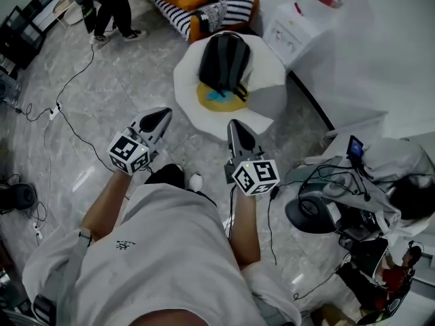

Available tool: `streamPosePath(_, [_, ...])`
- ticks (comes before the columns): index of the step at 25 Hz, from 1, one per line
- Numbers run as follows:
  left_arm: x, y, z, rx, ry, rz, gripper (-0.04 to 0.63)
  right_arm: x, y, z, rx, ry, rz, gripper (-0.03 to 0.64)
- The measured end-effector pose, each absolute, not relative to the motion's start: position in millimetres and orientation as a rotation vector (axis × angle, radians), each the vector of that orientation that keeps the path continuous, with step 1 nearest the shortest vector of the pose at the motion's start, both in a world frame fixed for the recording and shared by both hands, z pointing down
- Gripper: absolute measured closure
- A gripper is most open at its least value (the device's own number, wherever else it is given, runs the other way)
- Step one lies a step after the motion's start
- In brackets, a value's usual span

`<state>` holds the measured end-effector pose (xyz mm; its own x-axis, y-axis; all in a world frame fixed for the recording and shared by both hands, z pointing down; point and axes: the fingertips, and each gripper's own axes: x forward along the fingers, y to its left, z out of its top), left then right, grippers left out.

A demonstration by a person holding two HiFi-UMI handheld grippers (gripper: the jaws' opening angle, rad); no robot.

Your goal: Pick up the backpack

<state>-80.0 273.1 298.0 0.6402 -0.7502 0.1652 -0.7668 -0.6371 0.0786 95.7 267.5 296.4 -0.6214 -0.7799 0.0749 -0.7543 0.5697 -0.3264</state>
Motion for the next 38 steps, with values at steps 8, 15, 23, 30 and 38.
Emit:
streamPosePath(8, [-75,249,301,2.722,-1.248,0.200,0.592,108,250,298,-1.361,2.691,-0.516,0.611])
streamPosePath(15, [-65,213,309,2.737,-1.196,0.197,0.592,119,223,304,-1.418,2.674,-0.521,0.611])
streamPosePath(23, [-70,148,325,2.727,-1.132,0.207,0.592,114,167,315,-1.486,2.657,-0.553,0.611])
streamPosePath(30, [-73,81,334,2.738,-1.040,0.233,0.592,108,110,324,-1.560,2.628,-0.595,0.611])
streamPosePath(38, [-82,-9,363,2.722,-0.952,0.257,0.594,100,33,343,-1.639,2.592,-0.634,0.611])
